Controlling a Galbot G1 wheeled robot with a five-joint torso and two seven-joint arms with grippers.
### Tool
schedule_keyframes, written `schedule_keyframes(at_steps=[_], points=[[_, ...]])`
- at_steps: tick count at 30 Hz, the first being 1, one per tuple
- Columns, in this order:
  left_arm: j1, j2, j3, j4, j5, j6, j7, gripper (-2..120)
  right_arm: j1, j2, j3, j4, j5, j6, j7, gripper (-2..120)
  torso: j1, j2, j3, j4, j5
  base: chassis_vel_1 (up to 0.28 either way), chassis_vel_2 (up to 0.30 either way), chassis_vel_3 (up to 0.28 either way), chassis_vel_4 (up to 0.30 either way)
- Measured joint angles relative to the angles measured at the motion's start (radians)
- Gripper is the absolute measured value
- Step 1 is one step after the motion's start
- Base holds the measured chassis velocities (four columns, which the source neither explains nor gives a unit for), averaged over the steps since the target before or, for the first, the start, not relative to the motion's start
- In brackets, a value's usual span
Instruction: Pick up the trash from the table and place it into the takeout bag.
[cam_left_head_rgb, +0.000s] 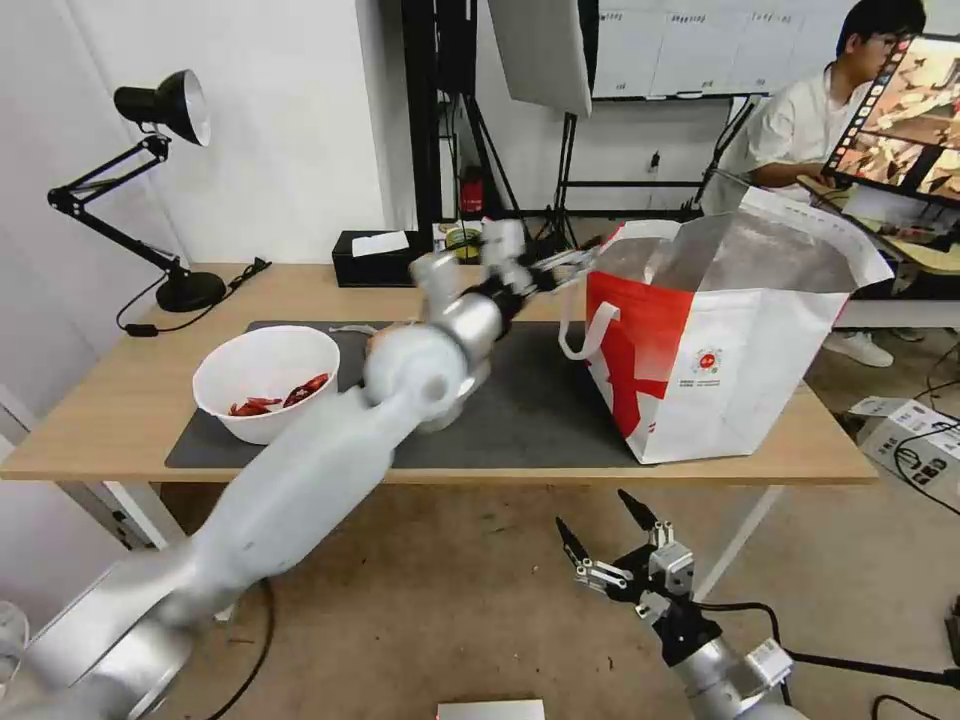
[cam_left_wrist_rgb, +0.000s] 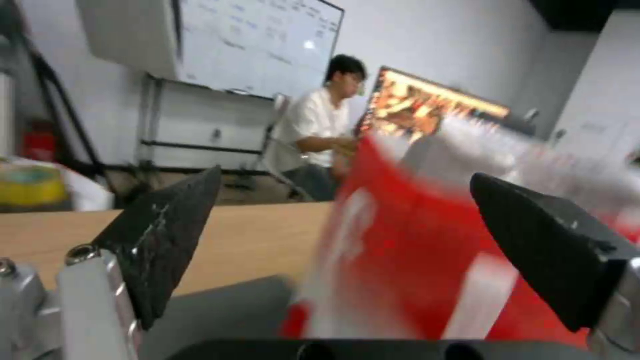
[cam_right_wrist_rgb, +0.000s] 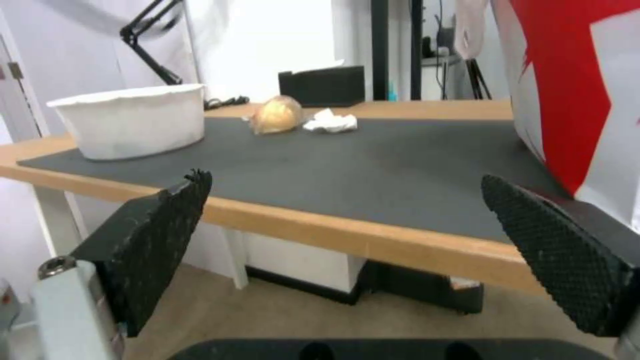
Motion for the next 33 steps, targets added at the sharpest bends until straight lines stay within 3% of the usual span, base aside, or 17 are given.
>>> schedule_keyframes(at_steps=[3,6,11,14,23,27,29,33], points=[[0.190,0.105,-0.132,-0.059,0.130,-0.033,0.110,100,0.009,0.000,-0.006,0.002,0.000,0.001,0.002,100,0.000,0.000,0.000,0.0006,0.0000,0.000,0.000,0.000,0.000],[0.290,0.147,-0.202,-0.086,0.172,-0.059,0.148,100,0.011,0.002,-0.008,0.004,0.000,0.001,0.003,100,0.000,0.000,0.000,0.0005,0.0001,0.000,0.000,0.000,0.000],[0.400,0.175,-0.273,-0.124,0.217,-0.101,0.159,100,0.010,0.004,-0.008,0.010,0.000,0.002,0.004,100,0.000,0.000,0.000,-0.0001,0.0005,0.000,0.000,0.000,0.000],[0.517,0.185,-0.338,-0.161,0.297,-0.152,0.166,100,0.008,0.002,-0.004,0.017,0.000,0.002,0.008,100,0.000,0.000,0.000,0.0000,0.0005,0.000,0.000,0.000,0.000],[0.732,0.163,-0.508,-0.208,0.435,-0.234,0.191,100,0.009,0.014,0.007,0.027,-0.001,0.007,0.024,100,0.000,0.000,0.000,-0.0001,0.0006,0.000,0.000,0.000,0.000],[0.854,0.107,-0.604,-0.237,0.482,-0.261,0.195,100,0.009,0.025,0.008,0.025,-0.007,0.018,0.038,100,0.000,0.000,0.000,0.0000,0.0006,0.000,0.000,0.000,0.000],[0.960,0.046,-0.673,-0.239,0.554,-0.314,0.206,100,0.004,0.032,0.008,0.019,-0.012,0.028,0.047,100,0.000,0.000,0.000,0.0002,0.0004,0.000,0.000,0.000,0.000],[1.038,0.006,-0.706,-0.219,0.597,-0.368,0.227,100,-0.015,0.045,0.027,0.018,-0.022,0.046,0.051,100,0.000,0.000,0.000,0.0005,0.0006,0.000,0.000,0.000,0.000]])
